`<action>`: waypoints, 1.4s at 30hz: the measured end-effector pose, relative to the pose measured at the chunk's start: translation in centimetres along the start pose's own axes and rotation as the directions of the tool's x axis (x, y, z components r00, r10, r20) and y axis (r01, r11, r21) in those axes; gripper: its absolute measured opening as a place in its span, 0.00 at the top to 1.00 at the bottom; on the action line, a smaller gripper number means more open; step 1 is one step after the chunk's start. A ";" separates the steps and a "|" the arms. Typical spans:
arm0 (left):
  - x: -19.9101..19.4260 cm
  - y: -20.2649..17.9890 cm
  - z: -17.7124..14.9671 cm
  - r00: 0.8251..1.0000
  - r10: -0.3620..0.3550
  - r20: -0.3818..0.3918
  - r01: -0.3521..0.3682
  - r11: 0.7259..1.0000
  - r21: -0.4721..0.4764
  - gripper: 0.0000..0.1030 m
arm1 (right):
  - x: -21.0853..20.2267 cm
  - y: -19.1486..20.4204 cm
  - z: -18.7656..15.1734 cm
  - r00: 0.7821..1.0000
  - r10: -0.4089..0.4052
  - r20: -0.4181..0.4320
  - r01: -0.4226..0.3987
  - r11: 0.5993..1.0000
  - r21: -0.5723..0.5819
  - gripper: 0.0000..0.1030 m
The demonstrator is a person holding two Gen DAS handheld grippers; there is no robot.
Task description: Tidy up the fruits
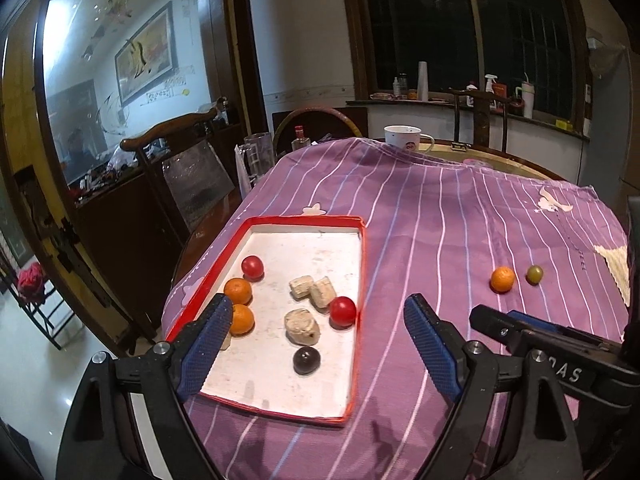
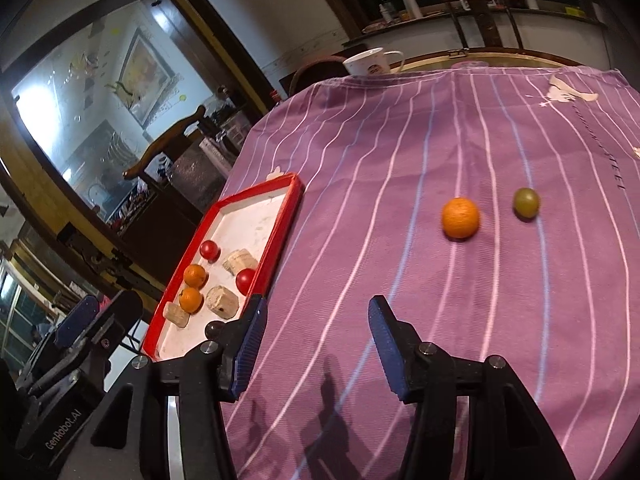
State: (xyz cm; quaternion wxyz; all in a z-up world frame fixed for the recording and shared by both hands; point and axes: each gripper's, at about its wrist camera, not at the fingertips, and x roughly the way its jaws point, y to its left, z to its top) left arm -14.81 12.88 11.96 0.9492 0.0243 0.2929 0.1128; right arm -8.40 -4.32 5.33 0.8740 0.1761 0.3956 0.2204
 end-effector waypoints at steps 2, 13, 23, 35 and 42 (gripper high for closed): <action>-0.1 -0.7 0.0 1.000 0.002 -0.001 -0.002 1.000 0.015 0.16 | -0.4 -0.6 0.0 1.000 0.003 0.006 -0.003 1.000 0.012 0.44; 1.6 -3.1 -1.0 0.996 -0.049 -0.076 0.053 0.997 0.051 0.15 | -2.5 -4.2 -0.2 0.999 -0.042 0.014 0.041 0.999 0.035 0.43; 4.9 -5.5 -1.5 0.979 -0.119 -0.164 0.129 0.990 0.054 0.15 | -3.5 -9.4 2.3 0.971 -0.238 -0.009 0.237 0.971 -0.027 0.43; 11.4 -12.8 2.0 0.900 -0.329 -0.286 0.370 0.923 0.102 0.17 | 1.6 -12.3 7.0 0.931 -0.366 0.003 0.363 0.922 -0.136 0.44; 14.0 -16.0 2.0 0.872 -0.376 -0.314 0.432 0.892 0.132 0.41 | 3.4 -12.5 7.0 0.939 -0.344 -0.014 0.338 0.931 -0.139 0.47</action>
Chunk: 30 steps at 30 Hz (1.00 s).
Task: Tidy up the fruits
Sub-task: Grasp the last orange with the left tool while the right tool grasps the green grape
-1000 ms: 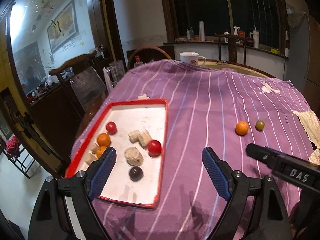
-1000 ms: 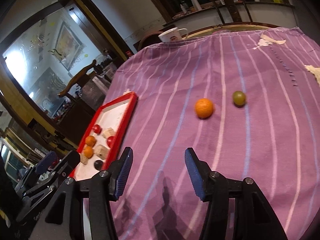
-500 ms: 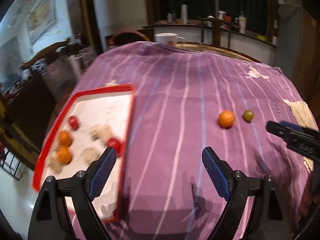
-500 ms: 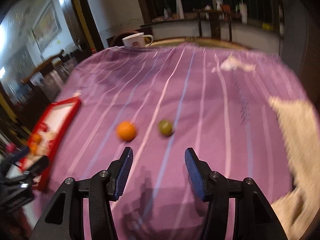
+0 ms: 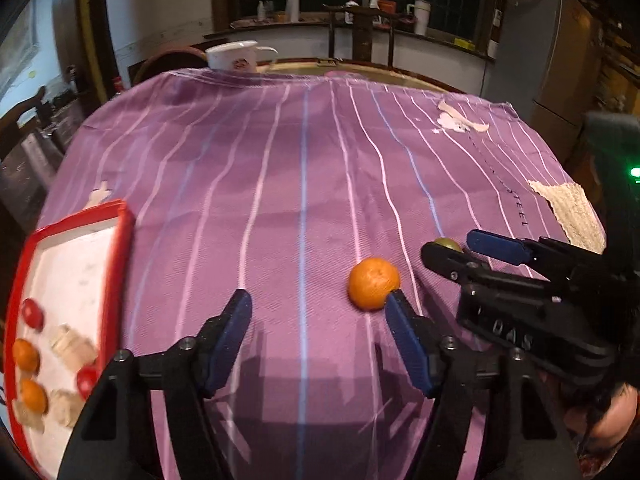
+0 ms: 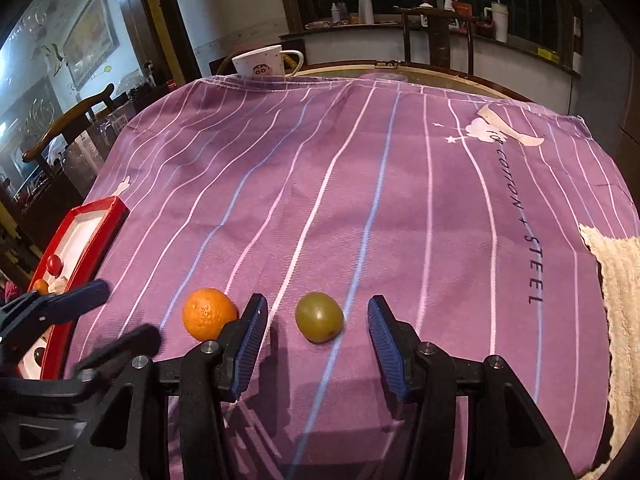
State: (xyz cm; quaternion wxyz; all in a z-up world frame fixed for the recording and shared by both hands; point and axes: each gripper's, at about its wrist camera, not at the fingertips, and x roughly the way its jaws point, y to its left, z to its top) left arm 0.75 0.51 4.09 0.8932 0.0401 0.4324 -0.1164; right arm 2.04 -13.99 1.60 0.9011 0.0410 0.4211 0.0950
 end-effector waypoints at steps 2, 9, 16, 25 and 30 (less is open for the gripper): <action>0.9 -0.4 0.3 1.000 -0.020 -0.013 0.020 1.000 0.009 0.49 | 0.4 0.2 0.1 1.000 -0.015 0.000 0.015 1.000 -0.011 0.53; 2.0 -1.0 0.9 0.994 -0.106 0.006 0.106 0.994 0.022 0.50 | 1.2 -1.0 0.2 1.000 0.005 -0.027 -0.005 1.000 0.022 0.67; 2.6 -1.1 1.1 0.987 -0.161 -0.005 0.161 0.987 0.017 0.50 | -0.9 -2.4 0.0 1.000 -0.012 -0.005 0.012 0.998 0.057 0.74; 3.9 -3.1 1.0 0.982 -0.188 -0.036 0.190 0.980 0.064 0.50 | -2.6 -5.7 -0.8 1.000 -0.012 0.009 0.010 0.987 0.160 0.75; 4.6 -4.3 0.9 0.985 -0.167 -0.039 0.170 0.981 0.088 0.54 | -2.4 -6.4 -1.0 0.999 0.045 0.014 -0.047 0.979 0.199 0.74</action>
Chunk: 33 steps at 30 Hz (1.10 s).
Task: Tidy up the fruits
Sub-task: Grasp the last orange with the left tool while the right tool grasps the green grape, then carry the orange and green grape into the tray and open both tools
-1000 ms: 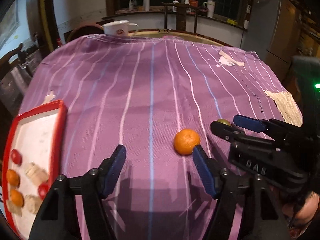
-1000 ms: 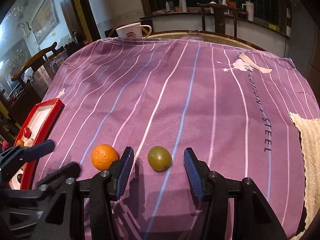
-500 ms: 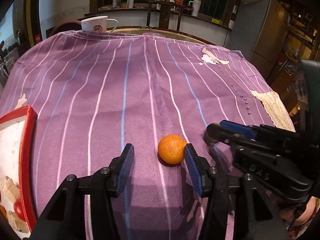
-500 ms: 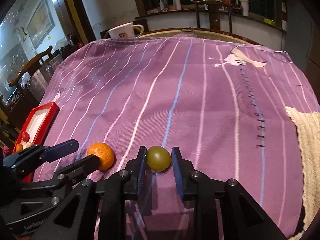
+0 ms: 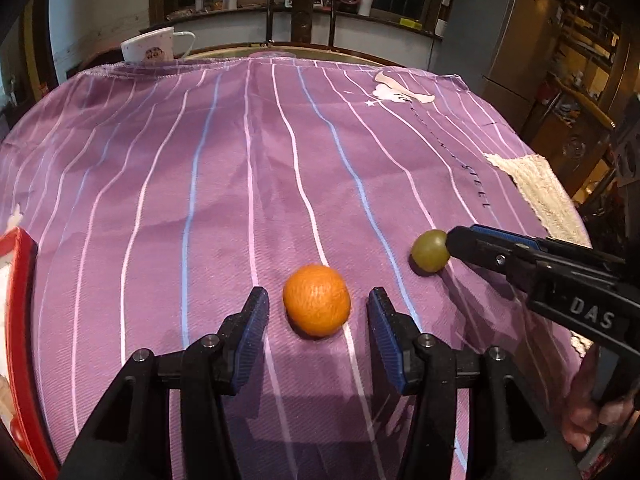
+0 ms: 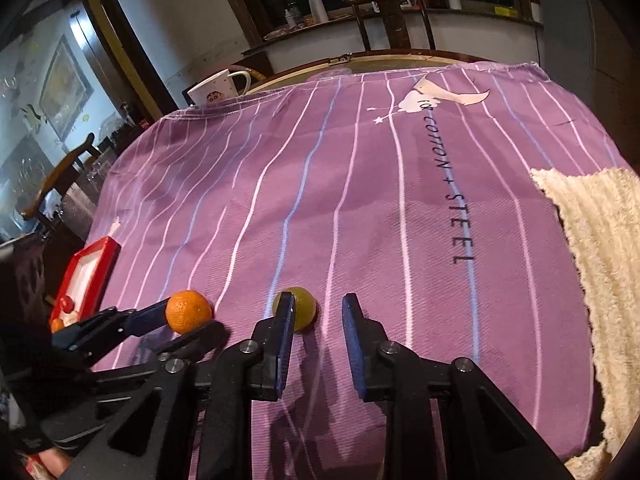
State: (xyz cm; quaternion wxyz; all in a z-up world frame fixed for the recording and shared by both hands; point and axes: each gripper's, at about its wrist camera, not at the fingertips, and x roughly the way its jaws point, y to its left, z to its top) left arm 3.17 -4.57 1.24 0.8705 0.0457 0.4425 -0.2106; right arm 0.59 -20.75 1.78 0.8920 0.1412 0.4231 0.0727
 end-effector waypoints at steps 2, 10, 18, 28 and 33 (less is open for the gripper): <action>0.1 0.0 0.1 1.000 0.016 0.005 -0.016 1.000 -0.003 0.66 | 0.1 0.3 0.0 1.000 0.015 -0.001 -0.015 1.000 0.001 0.73; -0.7 2.4 -0.4 1.000 0.000 0.005 0.000 0.994 -0.113 0.70 | 1.4 2.0 -0.3 0.999 0.045 -0.007 -0.046 0.998 -0.046 0.73; -5.0 4.7 -2.4 0.998 0.039 0.051 -0.029 0.981 -0.193 0.70 | 2.4 4.9 -1.3 0.999 -0.021 -0.032 0.015 0.984 -0.178 0.73; -13.2 9.0 -6.8 0.971 0.182 0.158 -0.134 0.953 -0.273 0.70 | -1.8 7.9 -1.7 0.997 0.069 0.022 -0.064 0.982 -0.176 0.73; -17.0 13.3 -8.4 0.945 0.265 0.193 -0.192 0.925 -0.328 0.70 | -3.2 13.6 -2.1 0.991 0.130 0.027 -0.118 0.956 -0.268 0.73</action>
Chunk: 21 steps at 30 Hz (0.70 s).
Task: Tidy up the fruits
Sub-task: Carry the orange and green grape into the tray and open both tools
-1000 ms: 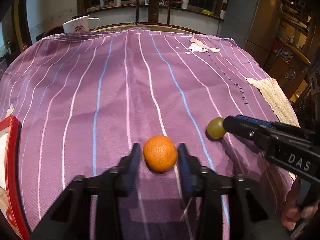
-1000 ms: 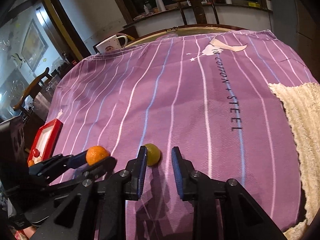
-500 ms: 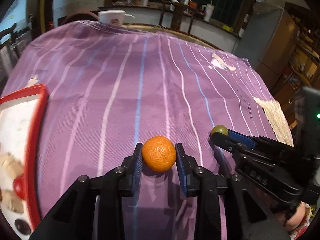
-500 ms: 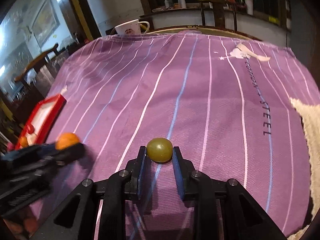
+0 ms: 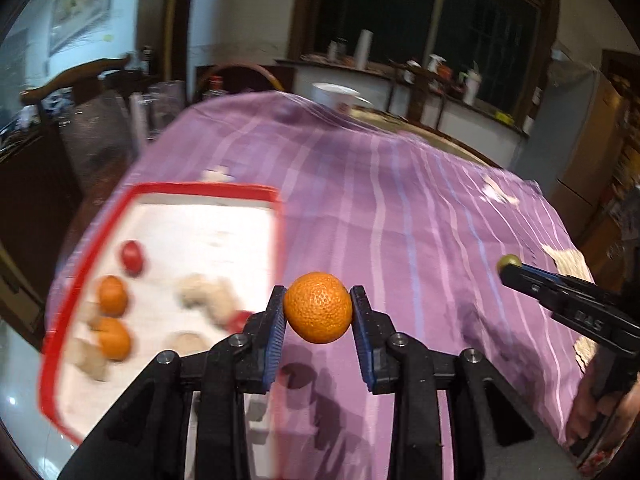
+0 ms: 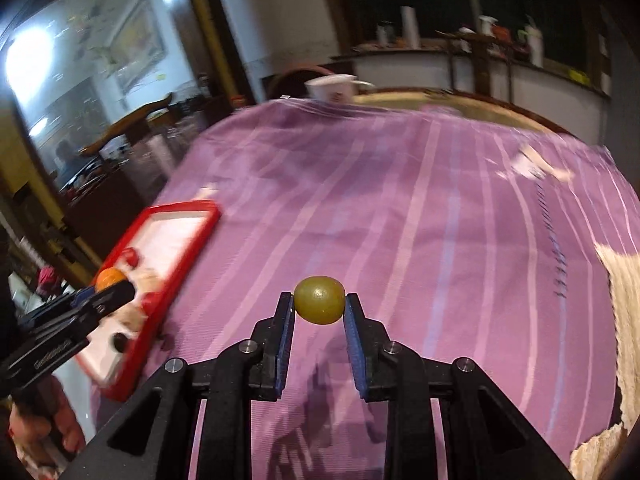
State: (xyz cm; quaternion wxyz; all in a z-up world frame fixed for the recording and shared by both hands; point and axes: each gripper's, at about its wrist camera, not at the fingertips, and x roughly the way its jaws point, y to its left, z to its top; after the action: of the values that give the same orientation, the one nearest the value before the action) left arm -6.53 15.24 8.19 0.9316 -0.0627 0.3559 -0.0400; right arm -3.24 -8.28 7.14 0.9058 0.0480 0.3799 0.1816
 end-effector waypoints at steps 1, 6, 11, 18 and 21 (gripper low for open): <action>-0.3 1.0 0.2 1.000 0.020 0.004 -0.020 1.000 -0.009 0.70 | -0.1 1.5 0.3 1.000 0.018 0.003 -0.018 1.000 -0.020 0.73; 0.2 7.1 1.2 0.990 0.139 -0.037 -0.141 0.988 -0.070 0.70 | 1.8 7.0 1.3 0.994 0.110 -0.029 -0.112 0.991 -0.069 0.73; 2.2 11.1 1.9 0.979 0.182 -0.097 -0.193 0.973 -0.123 0.70 | 5.9 12.4 1.5 0.982 0.162 -0.098 -0.173 0.978 -0.120 0.73; 3.7 13.7 2.3 0.972 0.192 -0.132 -0.211 0.967 -0.142 0.70 | 13.1 16.9 2.1 0.977 0.131 -0.171 -0.158 0.975 -0.156 0.73; 4.7 14.6 2.2 0.970 0.179 -0.162 -0.206 0.965 -0.165 0.70 | 14.5 17.2 2.5 0.979 0.119 -0.163 -0.144 0.978 -0.152 0.73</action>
State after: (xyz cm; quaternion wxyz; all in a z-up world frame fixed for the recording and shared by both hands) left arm -1.13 29.31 4.66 0.8931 -0.1088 0.4294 0.0788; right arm 2.89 13.15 3.05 0.8609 -0.0151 0.4280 0.2749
